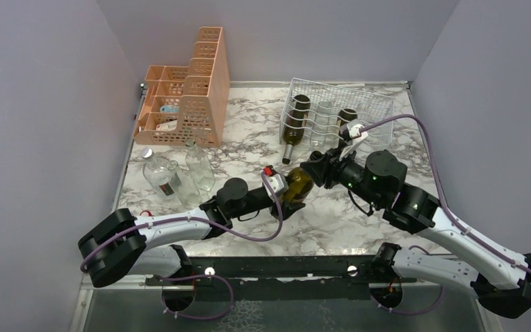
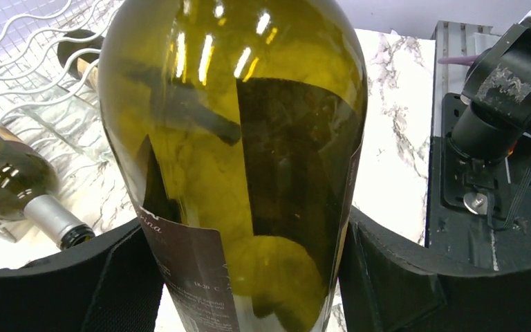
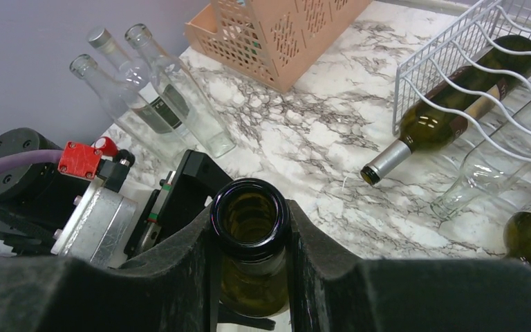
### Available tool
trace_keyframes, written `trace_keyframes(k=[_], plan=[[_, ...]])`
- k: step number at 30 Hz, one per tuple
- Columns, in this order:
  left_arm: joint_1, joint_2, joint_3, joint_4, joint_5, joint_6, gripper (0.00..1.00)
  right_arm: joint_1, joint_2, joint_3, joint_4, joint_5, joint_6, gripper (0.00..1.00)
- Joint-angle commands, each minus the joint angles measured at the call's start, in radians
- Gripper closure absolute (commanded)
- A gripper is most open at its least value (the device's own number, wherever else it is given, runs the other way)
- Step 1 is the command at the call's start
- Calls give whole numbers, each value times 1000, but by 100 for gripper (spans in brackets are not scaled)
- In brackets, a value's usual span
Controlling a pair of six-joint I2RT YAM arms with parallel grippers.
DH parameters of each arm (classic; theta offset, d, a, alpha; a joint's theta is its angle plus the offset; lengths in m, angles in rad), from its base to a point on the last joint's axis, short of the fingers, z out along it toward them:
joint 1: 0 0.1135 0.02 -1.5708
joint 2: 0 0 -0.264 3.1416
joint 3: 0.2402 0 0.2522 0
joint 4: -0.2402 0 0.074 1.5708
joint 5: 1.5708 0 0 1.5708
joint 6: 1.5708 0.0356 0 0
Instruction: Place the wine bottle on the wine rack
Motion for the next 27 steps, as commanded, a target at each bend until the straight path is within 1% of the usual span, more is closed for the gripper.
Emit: trace_keyframes(k=[1,2,3,5,8,10,15,18,24,26,27], plan=[[3,-45,3,81,7,164,76,5,-31,50,-22,-66,33,77],[4,-54,-1,81,12,195,81,5,-34,61,-52,-69,30,65],[4,-65,-1,74,17,232,85,4,-39,72,-80,-74,25,56],[4,-83,6,51,27,310,90,5,-51,96,-134,-90,6,46],[3,-111,33,-33,79,469,92,5,-60,150,-220,-70,1,38],[4,-132,57,-105,114,581,93,4,-61,193,-279,-50,5,36],[3,-122,171,-273,50,795,93,5,-61,283,-404,-20,10,34],[4,-98,210,-304,17,966,93,5,-52,312,-473,-18,11,33],[3,-41,318,-406,-67,1259,94,5,-30,331,-628,-25,39,32],[-3,-13,329,-404,-91,1391,95,5,-24,327,-672,-31,37,32],[-4,8,342,-391,-127,1454,95,5,-20,325,-696,-19,42,32]])
